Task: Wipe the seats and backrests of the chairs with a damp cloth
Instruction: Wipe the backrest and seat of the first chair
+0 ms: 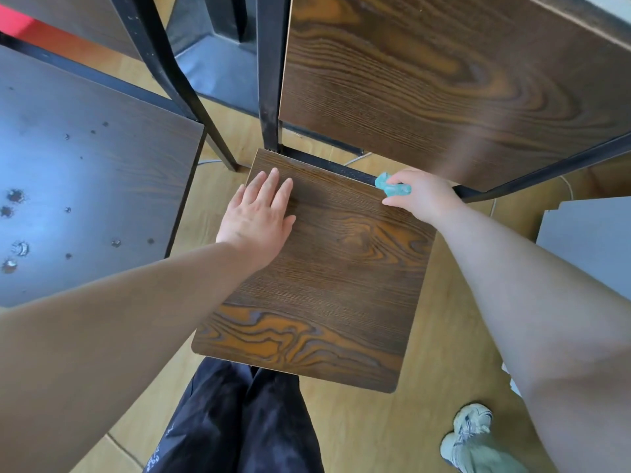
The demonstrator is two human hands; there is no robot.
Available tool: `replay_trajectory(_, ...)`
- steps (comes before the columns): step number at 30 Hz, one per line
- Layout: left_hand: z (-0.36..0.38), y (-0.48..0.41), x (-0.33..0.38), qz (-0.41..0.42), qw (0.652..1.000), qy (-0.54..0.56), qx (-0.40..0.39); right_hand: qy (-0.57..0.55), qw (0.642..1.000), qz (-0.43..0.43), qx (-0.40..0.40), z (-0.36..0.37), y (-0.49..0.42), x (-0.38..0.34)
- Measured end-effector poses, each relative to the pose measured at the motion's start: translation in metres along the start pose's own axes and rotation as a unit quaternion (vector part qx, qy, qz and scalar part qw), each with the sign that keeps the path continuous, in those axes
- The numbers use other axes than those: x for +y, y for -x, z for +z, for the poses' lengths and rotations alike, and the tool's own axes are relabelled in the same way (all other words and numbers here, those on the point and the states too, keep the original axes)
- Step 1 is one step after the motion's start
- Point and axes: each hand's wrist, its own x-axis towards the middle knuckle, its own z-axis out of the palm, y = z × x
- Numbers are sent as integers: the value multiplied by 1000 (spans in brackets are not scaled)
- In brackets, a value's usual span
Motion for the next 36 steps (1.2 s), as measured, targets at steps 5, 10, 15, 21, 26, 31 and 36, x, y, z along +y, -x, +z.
replay_trajectory(5, 2, -1, 1, 3, 1000, 0, -3, 7, 1000, -3, 18, 1, -1, 0)
replay_trajectory(10, 5, 1, 1, 1, 1000, -1, -5, 37, 997, 44, -56, -10, -7, -6)
replay_trajectory(15, 7, 4, 4, 3, 1000, 0, -4, 61, 994, 51, -79, -10, -13, -1)
replay_trajectory(21, 7, 6, 5, 4, 1000, 3, -3, 90, 988, 81, -93, -15, -15, -6)
replay_trajectory(26, 9, 8, 4, 0, 1000, 4, -4, 67, 993, 82, -58, -11, -7, -6)
replay_trajectory(31, 12, 10, 5, -4, 1000, 8, -3, 60, 993, 85, -51, -14, -3, -10)
replay_trajectory(36, 13, 12, 4, -6, 1000, 16, -2, 40, 994, 93, -49, -15, -2, -12)
